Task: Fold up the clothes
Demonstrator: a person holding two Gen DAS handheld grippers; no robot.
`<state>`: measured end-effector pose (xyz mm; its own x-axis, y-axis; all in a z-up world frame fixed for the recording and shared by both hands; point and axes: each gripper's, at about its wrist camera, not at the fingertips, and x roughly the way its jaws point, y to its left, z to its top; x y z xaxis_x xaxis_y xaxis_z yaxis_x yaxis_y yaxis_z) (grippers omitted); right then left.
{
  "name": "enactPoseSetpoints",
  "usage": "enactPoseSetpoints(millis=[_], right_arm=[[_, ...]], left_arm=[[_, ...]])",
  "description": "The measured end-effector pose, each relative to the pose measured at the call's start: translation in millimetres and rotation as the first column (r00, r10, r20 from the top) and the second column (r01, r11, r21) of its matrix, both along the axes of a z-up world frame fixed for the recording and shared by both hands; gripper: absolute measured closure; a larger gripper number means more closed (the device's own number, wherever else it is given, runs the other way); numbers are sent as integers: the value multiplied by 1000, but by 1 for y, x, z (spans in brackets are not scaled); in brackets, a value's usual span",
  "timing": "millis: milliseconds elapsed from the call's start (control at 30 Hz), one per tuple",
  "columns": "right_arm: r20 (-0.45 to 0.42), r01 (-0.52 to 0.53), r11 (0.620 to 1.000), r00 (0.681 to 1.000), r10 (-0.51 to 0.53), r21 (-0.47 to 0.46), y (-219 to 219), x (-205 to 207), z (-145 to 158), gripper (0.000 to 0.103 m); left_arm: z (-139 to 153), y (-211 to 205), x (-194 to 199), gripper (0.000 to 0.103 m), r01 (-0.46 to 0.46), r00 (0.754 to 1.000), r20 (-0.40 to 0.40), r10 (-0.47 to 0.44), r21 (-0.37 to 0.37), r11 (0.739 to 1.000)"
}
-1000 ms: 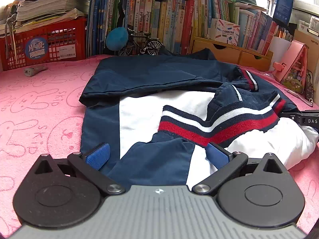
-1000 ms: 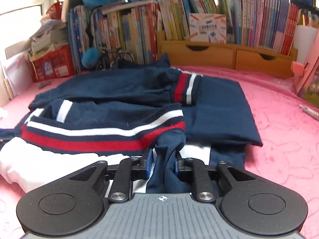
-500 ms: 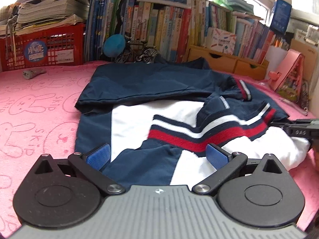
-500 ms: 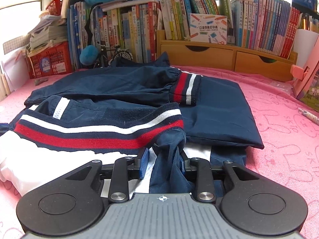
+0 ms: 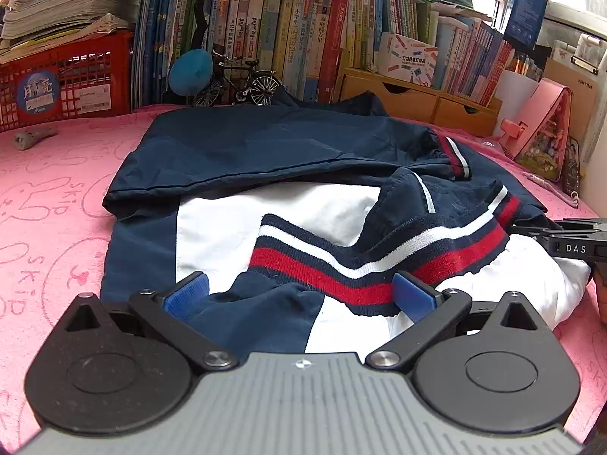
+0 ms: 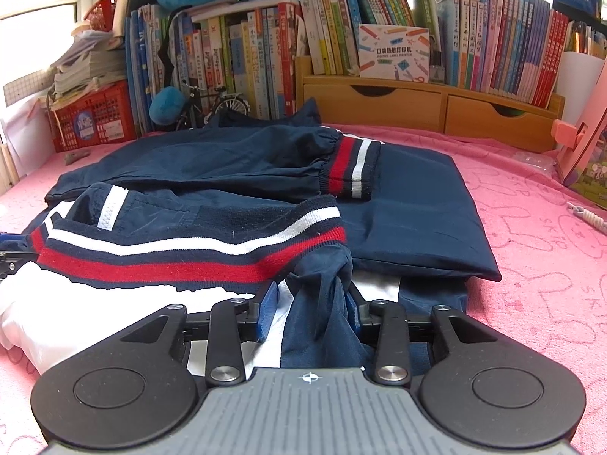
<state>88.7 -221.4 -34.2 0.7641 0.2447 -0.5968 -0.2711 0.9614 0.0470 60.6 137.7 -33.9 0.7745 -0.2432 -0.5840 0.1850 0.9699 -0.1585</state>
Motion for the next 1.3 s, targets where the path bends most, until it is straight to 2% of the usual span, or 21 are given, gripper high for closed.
enactPoseSetpoints(millis=[33,67,100,200,267,300,333,367,400,467,600,700,733,833,933,1000,1067,1100,1200,1267,1300], right_arm=[[0,1,1000,1000,-1,0,0,0,0,64],[0,1,1000,1000,-1,-1,0,0,0,63],[0,2,1000,1000,-2,-1,0,0,0,63],[-1,-2,1000,1000,2,3,-1,0,0,62],[-2,-19,1000,1000,19,7,-2,1,0,57],[-2,-33,999,999,33,2,-2,3,1,56],[-3,-39,999,999,39,0,-4,4,1,56],[-13,-35,999,999,35,15,-6,5,3,63],[-26,-35,998,999,36,52,-9,4,7,74],[4,-41,994,999,41,102,-16,-5,21,88],[178,-69,990,983,46,123,-30,-40,65,89],[261,-57,990,965,21,130,-40,-56,87,88],[266,-50,992,964,18,115,-41,-56,87,84],[187,15,1000,982,-18,17,-42,-36,66,53],[77,14,1000,997,-14,0,-49,-27,39,51],[53,-8,999,999,6,31,-62,-31,31,50],[34,-37,995,999,34,88,-79,-38,28,42],[22,-50,991,999,48,122,-87,-42,27,39],[-60,-135,960,986,154,247,-103,-47,18,36],[-86,-180,938,973,214,295,-100,-51,14,38],[-95,-178,949,973,209,262,-94,-54,11,41]], left_arm=[[1,2,-2,22,-9,1000,12,9,-12,1000],[2,4,-3,48,-24,999,23,25,-24,999],[2,8,-2,57,-34,999,19,35,-41,999],[0,18,3,49,-39,999,-9,39,-111,993],[-1,20,6,12,13,1000,-7,-14,-165,986],[0,19,8,10,31,999,-12,-34,-185,982],[2,16,9,19,9,1000,-17,-12,-171,985],[5,13,9,59,-16,1000,-21,13,-154,988],[10,11,7,79,-53,999,-14,52,-122,991],[27,17,-3,87,-84,995,42,92,-170,982],[79,32,-37,87,-38,953,279,116,-270,962],[103,34,-49,83,-33,909,403,110,-194,980],[101,34,-45,81,-60,908,400,121,-160,985],[82,38,-24,75,-165,934,312,176,-63,984],[48,52,-8,72,-211,968,131,216,-51,976],[35,67,-17,63,-187,977,80,200,-142,972],[26,81,-34,21,-133,986,66,153,-237,962],[22,84,-42,17,-96,991,61,116,-270,958],[13,79,-52,16,-39,998,39,52,-268,963],[7,66,-54,16,-27,999,27,34,-202,979],[4,59,-53,17,-30,999,18,33,-151,988]])
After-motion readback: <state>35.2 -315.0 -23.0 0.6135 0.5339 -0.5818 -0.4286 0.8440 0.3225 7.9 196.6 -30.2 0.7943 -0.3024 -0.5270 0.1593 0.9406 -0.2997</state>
